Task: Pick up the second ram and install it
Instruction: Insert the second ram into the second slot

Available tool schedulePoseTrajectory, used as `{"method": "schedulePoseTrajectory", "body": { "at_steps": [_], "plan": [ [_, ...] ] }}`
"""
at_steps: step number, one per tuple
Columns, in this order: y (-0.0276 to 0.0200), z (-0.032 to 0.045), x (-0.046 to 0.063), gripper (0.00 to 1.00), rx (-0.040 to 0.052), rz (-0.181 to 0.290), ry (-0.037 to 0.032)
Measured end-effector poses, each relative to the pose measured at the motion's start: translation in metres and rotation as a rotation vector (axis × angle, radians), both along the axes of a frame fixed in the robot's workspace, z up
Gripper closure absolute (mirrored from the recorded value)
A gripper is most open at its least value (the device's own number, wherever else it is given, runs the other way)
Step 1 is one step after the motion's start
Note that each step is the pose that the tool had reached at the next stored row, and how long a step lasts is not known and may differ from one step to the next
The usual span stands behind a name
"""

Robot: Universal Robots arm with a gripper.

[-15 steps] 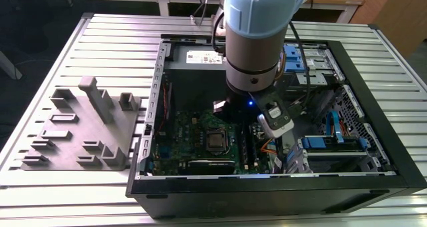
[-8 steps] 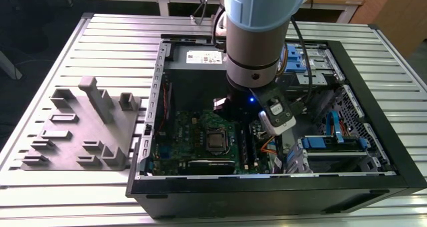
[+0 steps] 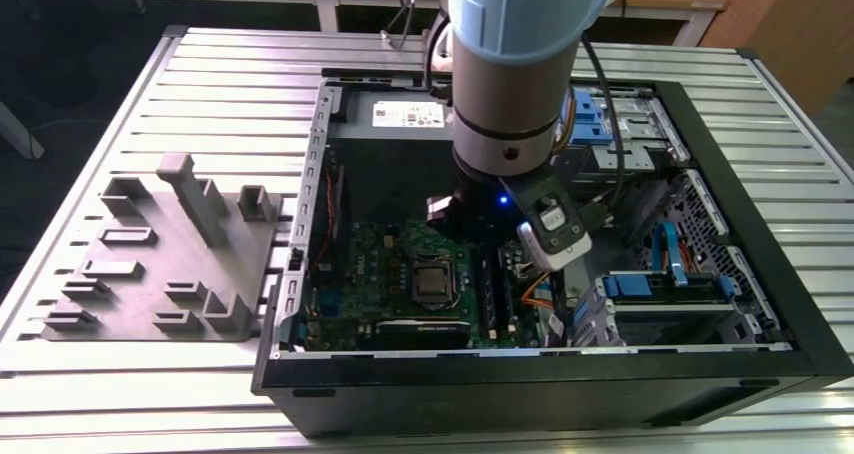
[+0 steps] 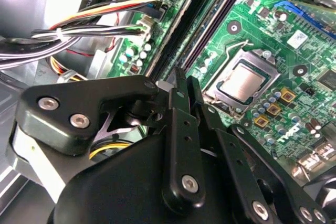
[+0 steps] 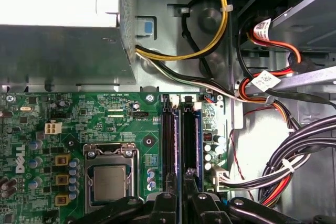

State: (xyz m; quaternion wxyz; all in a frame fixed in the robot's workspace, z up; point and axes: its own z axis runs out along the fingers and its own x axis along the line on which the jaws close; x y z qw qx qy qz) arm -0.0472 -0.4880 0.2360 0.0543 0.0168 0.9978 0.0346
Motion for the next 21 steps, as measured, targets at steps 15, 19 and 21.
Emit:
{"method": "schedulePoseTrajectory", "body": {
  "at_steps": [15,19,21],
  "plan": [
    [0.0000,-0.0085,0.004,0.84,-0.0008,-0.015,0.0000],
    [0.0000,-0.0132,0.004,0.84,-0.0010,-0.018,0.0000],
    [0.0000,-0.0155,0.004,0.84,-0.0009,-0.019,0.0000]
  ]
}}
